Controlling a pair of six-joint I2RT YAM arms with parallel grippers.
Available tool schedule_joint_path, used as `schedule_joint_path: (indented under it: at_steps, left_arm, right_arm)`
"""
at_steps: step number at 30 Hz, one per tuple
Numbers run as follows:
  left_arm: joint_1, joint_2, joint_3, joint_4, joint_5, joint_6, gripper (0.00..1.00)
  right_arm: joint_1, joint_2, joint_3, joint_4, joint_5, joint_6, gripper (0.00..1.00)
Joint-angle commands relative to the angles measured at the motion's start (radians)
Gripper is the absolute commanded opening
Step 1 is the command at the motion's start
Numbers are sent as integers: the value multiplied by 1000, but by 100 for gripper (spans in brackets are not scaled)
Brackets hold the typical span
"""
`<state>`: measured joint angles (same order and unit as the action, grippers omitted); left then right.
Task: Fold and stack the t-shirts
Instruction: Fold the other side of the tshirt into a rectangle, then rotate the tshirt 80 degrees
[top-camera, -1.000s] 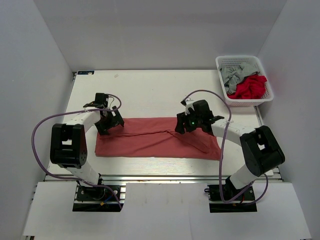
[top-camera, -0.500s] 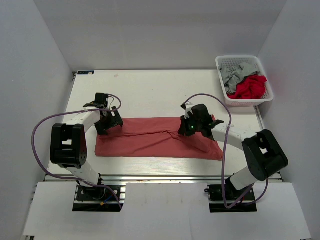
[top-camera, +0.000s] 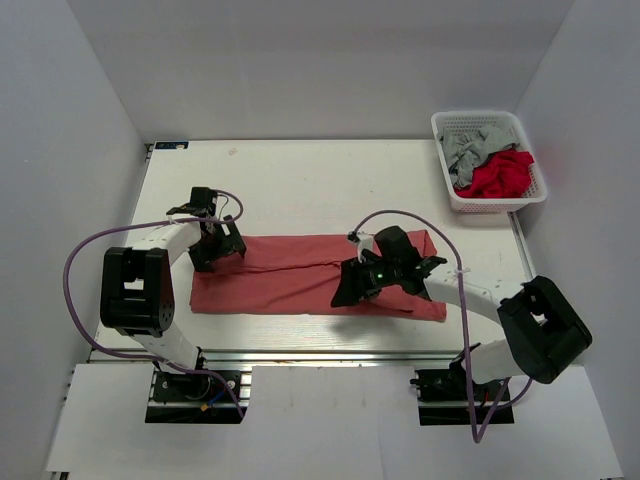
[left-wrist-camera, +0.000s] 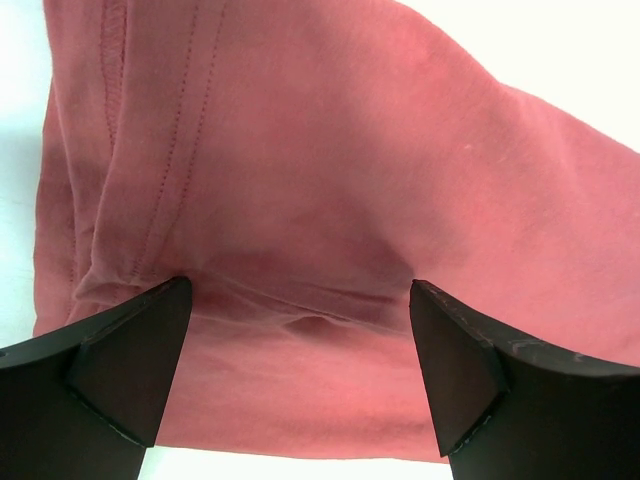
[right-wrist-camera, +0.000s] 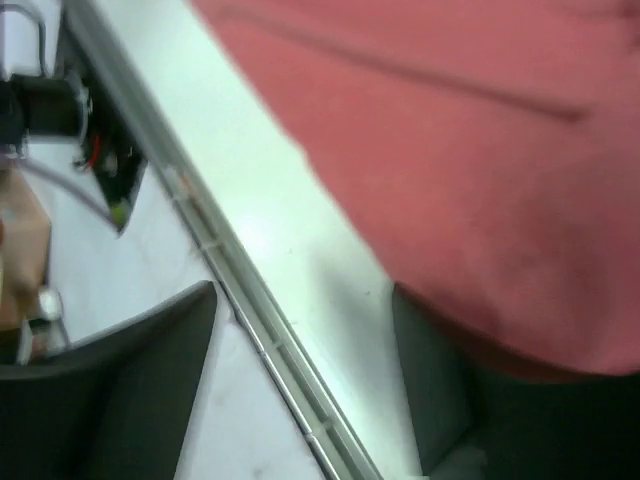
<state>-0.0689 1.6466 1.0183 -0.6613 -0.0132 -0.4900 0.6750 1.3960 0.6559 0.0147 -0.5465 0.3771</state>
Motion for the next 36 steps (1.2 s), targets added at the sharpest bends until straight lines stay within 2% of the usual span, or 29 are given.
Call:
schedule_joint_path:
  at_steps: [1, 2, 4, 7, 11, 12, 16, 18, 23, 24, 28, 30, 31, 32, 33, 36]
  left_arm:
    - [-2, -16, 31, -18, -18, 11, 100]
    - [-2, -16, 31, -18, -18, 11, 100]
    - [-2, -27, 31, -18, -18, 11, 100]
    - [-2, -36, 42, -18, -8, 11, 100]
    - [-2, -36, 63, -9, -8, 21, 100]
    - [-2, -36, 63, -9, 2, 21, 100]
    - [-2, -27, 23, -9, 22, -13, 100]
    - [-2, -39, -27, -9, 47, -27, 100]
    - [-11, -105, -116, -128, 76, -82, 100]
    - [-11, -126, -142, -151, 76, -96, 100]
    - [-22, -218, -184, -286, 218, -64, 100]
    - [-43, -247, -210, -348, 283, -53, 100]
    - [-57, -260, -228, -366, 298, -53, 100]
    - [-66, -274, -278, -392, 309, -53, 100]
    - [-84, -309, -308, -393, 334, -74, 100]
    - [-124, -363, -423, -351, 415, -113, 100]
  right_arm:
    - [24, -49, -7, -9, -127, 34, 80]
    - [26, -64, -7, -13, -116, 36, 90]
    - [17, -100, 5, -71, -49, 23, 90]
    - [11, -136, 45, -145, 153, 5, 90]
    - [-11, -134, 93, -252, 472, 136, 90]
    - [-29, -105, 99, -316, 491, 146, 90]
    - [-84, -56, 93, -386, 505, 241, 90]
    - [-114, -16, 91, -390, 488, 241, 90]
    - [-176, 84, 132, -400, 508, 229, 90]
    - [-183, 150, 152, -395, 519, 214, 90]
    - [-236, 325, 342, -386, 501, 174, 90]
    - [-250, 464, 414, -384, 491, 146, 90]
    - [-256, 501, 539, -389, 487, 131, 90]
    - [-262, 574, 585, -389, 485, 128, 90]
    - [-261, 650, 631, -397, 479, 115, 90]
    - [-262, 818, 914, -403, 422, 56, 90]
